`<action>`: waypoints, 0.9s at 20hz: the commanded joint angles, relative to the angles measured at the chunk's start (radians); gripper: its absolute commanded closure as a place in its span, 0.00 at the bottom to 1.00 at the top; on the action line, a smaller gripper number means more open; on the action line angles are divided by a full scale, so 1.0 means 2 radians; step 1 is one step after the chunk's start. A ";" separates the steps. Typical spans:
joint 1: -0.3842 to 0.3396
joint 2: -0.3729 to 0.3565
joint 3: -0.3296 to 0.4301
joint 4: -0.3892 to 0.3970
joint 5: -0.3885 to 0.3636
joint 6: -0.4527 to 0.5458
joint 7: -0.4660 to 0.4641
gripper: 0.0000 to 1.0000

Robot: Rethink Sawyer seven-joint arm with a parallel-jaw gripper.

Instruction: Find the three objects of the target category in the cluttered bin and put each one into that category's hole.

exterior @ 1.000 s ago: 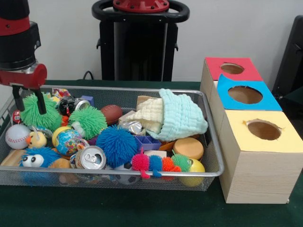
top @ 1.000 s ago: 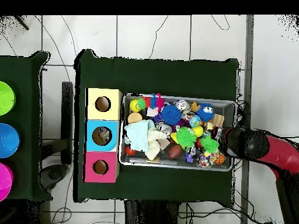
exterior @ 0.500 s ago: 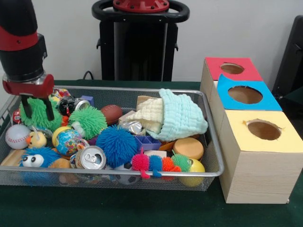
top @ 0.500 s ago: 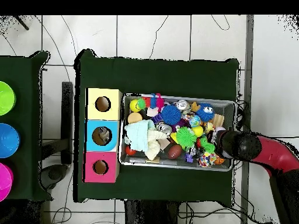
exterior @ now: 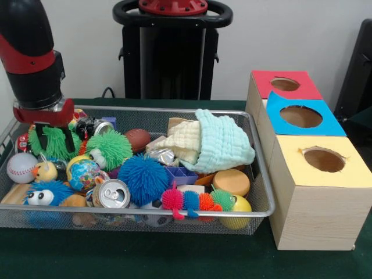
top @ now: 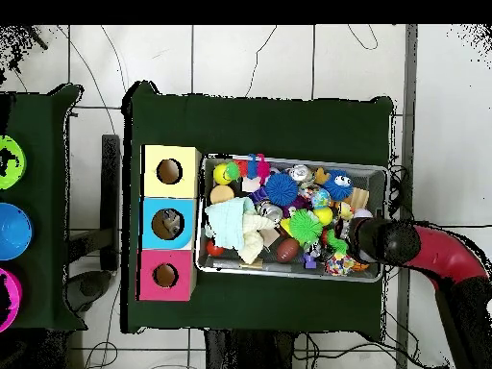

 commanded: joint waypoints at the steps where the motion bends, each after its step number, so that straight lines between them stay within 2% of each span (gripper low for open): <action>1: 0.001 0.011 0.003 -0.030 -0.054 0.063 -0.153 0.00; 6: 0.005 0.029 -0.001 -0.058 -0.067 0.076 -0.161 0.00; 10: 0.003 0.021 -0.002 -0.048 -0.073 0.083 -0.162 0.00; 14: 0.001 0.029 0.004 -0.047 -0.076 0.093 -0.167 0.00; 15: 0.001 0.029 0.003 -0.043 -0.076 0.097 -0.157 1.00; 18: 0.000 0.030 0.002 -0.037 -0.070 0.108 -0.154 1.00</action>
